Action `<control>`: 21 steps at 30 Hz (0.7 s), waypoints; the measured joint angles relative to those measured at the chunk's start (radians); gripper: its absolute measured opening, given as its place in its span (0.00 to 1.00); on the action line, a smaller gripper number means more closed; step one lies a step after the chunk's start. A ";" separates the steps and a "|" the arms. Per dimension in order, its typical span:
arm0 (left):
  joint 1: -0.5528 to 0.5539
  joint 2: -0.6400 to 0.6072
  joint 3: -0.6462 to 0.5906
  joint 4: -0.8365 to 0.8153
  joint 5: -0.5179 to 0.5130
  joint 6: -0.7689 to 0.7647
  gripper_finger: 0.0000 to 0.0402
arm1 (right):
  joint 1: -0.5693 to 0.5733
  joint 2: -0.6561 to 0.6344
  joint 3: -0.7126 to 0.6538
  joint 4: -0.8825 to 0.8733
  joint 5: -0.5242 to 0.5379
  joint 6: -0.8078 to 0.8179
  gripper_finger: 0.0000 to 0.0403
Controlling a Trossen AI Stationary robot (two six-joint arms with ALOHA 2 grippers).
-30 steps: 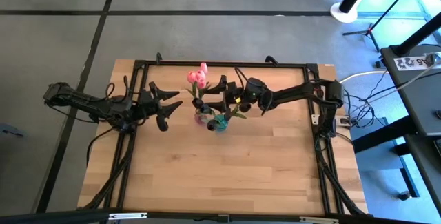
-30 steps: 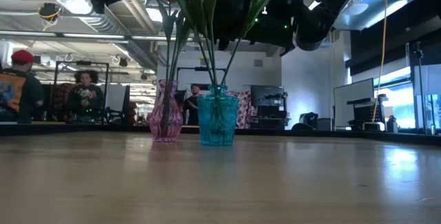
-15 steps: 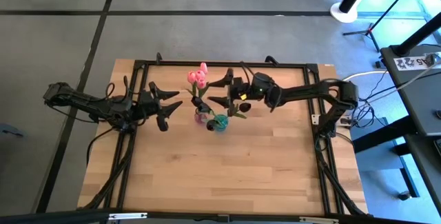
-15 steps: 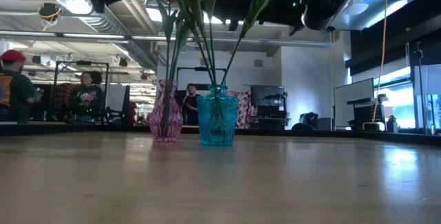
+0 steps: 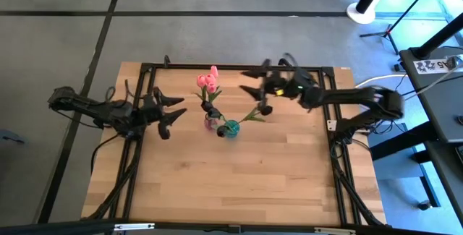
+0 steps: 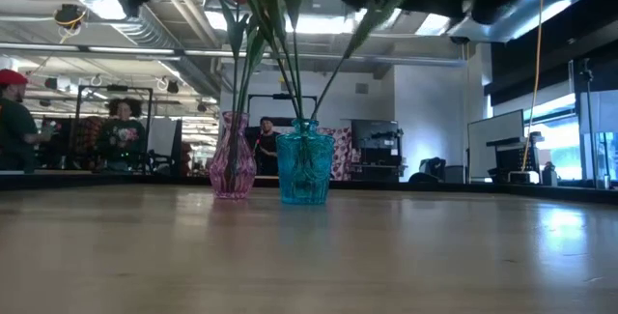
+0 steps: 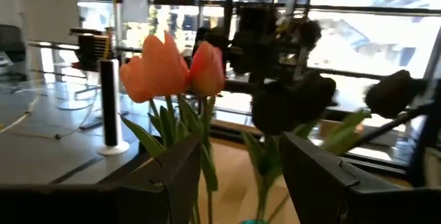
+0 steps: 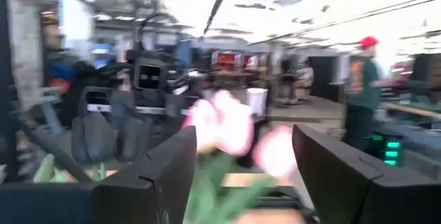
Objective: Sort flowers into vase by color
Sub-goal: Return to Home Position
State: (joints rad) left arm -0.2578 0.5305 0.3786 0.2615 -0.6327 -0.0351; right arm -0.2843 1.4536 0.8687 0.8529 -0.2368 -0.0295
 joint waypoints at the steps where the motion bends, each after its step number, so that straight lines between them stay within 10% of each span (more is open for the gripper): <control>1: -0.013 -0.032 0.000 -0.033 0.001 0.001 0.47 | -0.008 -0.040 -0.049 0.018 0.013 -0.002 0.59; 7: -0.046 -0.238 -0.010 -0.378 0.273 -0.015 0.47 | -0.054 -0.342 -0.326 0.004 0.067 -0.003 0.52; 12: 0.016 -0.285 -0.095 -0.186 0.487 0.008 0.47 | -0.057 -0.597 -0.487 -0.123 0.124 -0.003 0.48; 21: 0.133 -0.345 -0.263 -0.135 0.573 -0.010 0.47 | -0.057 -1.000 -0.693 -0.301 0.168 0.053 0.45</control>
State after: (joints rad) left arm -0.1243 0.1860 0.1156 0.1265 -0.0597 -0.0451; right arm -0.3408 0.4532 0.1759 0.5514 -0.0689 0.0235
